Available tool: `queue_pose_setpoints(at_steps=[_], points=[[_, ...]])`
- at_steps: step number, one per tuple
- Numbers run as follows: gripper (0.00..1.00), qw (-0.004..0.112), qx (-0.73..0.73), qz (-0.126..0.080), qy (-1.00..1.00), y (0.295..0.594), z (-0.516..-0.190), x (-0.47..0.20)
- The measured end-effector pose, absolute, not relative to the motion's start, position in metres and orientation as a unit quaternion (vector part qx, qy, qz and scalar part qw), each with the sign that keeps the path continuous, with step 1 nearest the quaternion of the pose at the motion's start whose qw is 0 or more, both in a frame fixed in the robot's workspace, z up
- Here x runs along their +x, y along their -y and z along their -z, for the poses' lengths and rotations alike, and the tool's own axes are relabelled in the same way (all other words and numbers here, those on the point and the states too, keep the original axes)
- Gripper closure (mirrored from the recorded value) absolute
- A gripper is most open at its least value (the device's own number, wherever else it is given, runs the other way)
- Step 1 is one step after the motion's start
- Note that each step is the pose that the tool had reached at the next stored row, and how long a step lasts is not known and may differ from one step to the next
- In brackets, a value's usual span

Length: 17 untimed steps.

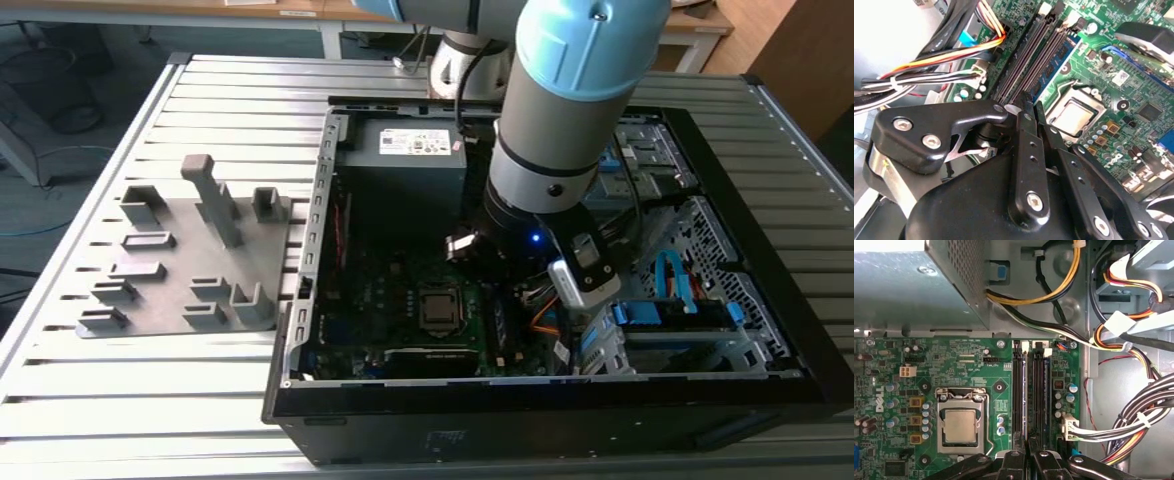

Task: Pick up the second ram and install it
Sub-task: 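Insert the second ram into the second slot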

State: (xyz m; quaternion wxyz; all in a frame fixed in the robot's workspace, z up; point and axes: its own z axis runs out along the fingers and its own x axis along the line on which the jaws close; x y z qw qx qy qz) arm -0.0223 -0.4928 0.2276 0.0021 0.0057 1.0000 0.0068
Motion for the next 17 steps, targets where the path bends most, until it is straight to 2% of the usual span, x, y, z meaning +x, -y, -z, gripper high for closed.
queue_pose_setpoints(at_steps=[17], points=[[0.86,0.002,0.008,-0.002,-1.0,0.4931,-0.2267,-0.0194]])
